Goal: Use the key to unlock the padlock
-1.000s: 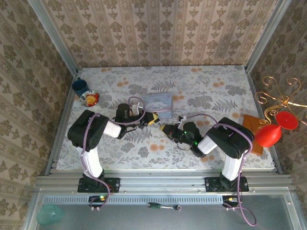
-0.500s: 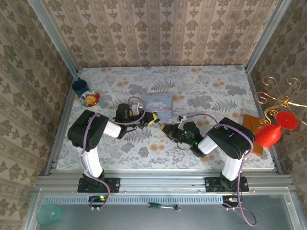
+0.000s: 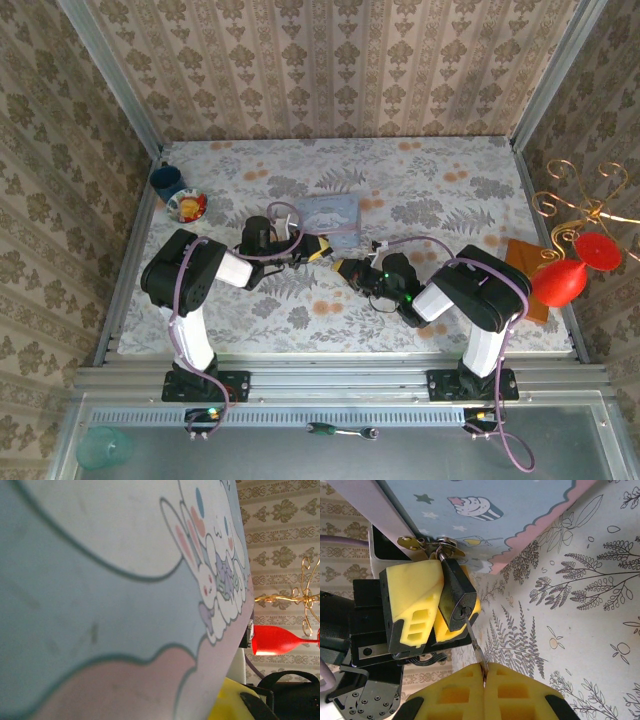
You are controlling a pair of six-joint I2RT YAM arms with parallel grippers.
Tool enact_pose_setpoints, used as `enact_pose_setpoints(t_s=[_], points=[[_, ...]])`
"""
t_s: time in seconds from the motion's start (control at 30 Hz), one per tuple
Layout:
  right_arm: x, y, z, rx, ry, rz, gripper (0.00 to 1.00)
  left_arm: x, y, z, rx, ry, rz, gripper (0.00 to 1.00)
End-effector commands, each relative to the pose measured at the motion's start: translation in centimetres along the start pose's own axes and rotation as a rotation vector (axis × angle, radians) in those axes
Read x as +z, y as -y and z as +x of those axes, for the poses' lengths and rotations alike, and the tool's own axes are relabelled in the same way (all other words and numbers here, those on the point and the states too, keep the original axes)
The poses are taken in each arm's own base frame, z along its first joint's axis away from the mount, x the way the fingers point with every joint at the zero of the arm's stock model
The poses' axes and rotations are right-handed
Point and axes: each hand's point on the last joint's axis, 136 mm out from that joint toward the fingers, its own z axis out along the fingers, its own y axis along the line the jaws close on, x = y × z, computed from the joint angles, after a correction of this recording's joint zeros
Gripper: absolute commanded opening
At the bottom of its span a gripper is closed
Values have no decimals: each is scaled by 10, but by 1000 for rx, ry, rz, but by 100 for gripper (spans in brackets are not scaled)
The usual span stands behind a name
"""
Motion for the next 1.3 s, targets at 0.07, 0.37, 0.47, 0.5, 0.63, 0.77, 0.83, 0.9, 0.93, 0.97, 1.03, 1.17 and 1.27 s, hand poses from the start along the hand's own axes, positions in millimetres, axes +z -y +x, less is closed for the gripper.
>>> enact_pose_setpoints(t_s=[0.07,0.37,0.47,0.5,0.63,0.77,0.83,0.9,0.93,0.97,1.03,1.17,1.27], points=[[2,-21,-6,-38,10,-67,0,-1,8,1,22,-24,31,0],[2,-15,-15,-35,15,-62,0,3,28,3,15,-33,101,0],[3,-15,-17,-35,19,-61,0,3,30,3,9,-35,114,0],[4,-16,-17,-36,17,-65,0,3,31,3,10,-35,119,0],[5,-16,-19,-36,21,-65,0,2,34,4,15,-36,124,0],[4,-15,-21,-36,23,-64,0,2,35,4,14,-38,125,0],[3,-16,-23,-29,27,-70,0,2,36,4,18,-36,128,0],[2,-17,-25,-27,28,-75,0,2,36,4,18,-38,128,0],[2,-18,-26,-30,29,-77,0,2,36,4,19,-38,129,0],[2,-19,-26,-30,28,-80,0,3,36,4,19,-38,129,0],[2,-20,-27,-26,26,-82,0,3,37,5,21,-41,130,0],[5,-20,-28,-20,20,-86,0,4,39,5,26,-44,136,0],[6,-24,-30,-24,22,-94,0,5,41,6,30,-49,140,0]])
